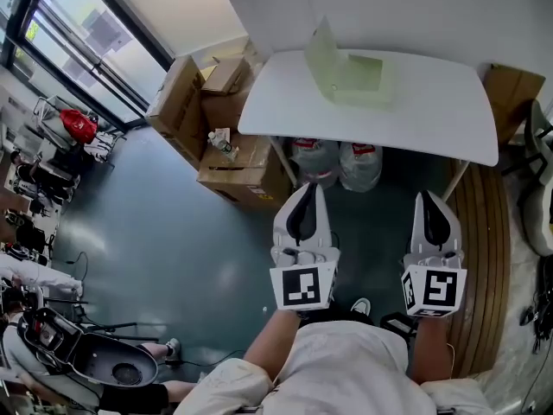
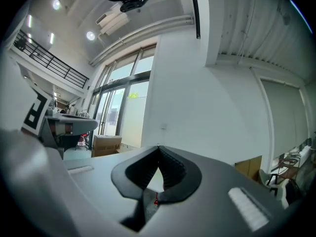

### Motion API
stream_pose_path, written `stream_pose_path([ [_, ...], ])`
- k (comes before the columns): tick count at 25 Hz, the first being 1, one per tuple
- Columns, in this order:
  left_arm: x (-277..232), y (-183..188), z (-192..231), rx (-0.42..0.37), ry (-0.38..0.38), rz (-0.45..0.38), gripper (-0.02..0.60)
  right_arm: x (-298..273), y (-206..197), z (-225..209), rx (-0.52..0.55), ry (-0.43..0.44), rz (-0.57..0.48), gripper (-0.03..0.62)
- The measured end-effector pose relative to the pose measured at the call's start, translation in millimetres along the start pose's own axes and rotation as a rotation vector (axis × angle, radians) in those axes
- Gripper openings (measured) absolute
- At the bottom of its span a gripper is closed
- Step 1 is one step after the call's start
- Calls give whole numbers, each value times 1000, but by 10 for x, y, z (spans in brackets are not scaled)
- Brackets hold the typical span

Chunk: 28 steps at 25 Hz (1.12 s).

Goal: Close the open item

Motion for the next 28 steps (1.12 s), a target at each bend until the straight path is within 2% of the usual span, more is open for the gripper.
stream_pose_path([
  [10, -92, -240, -92, 11, -18, 29, -2, -139, -277, 7, 6, 11, 62, 2],
  [14, -228, -335, 2, 42, -25, 20, -1, -317, -309, 82, 59, 6, 65, 2],
  [21, -637, -388, 346, 55, -7, -21, 0, -869, -198, 218, 115, 30, 50, 2],
  [28, -1090, -547, 908, 84, 42, -40, -2, -1590, -82, 519, 188, 55, 32, 2],
])
Point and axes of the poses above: the fingertips, and each gripper's own axes: x backward along the fingers, z to its left, y out of its top, the point moved 6 cm from there along x, backward along the fingers, and after that the axes turned 8 degrees about -x, right-handed, at the moved point
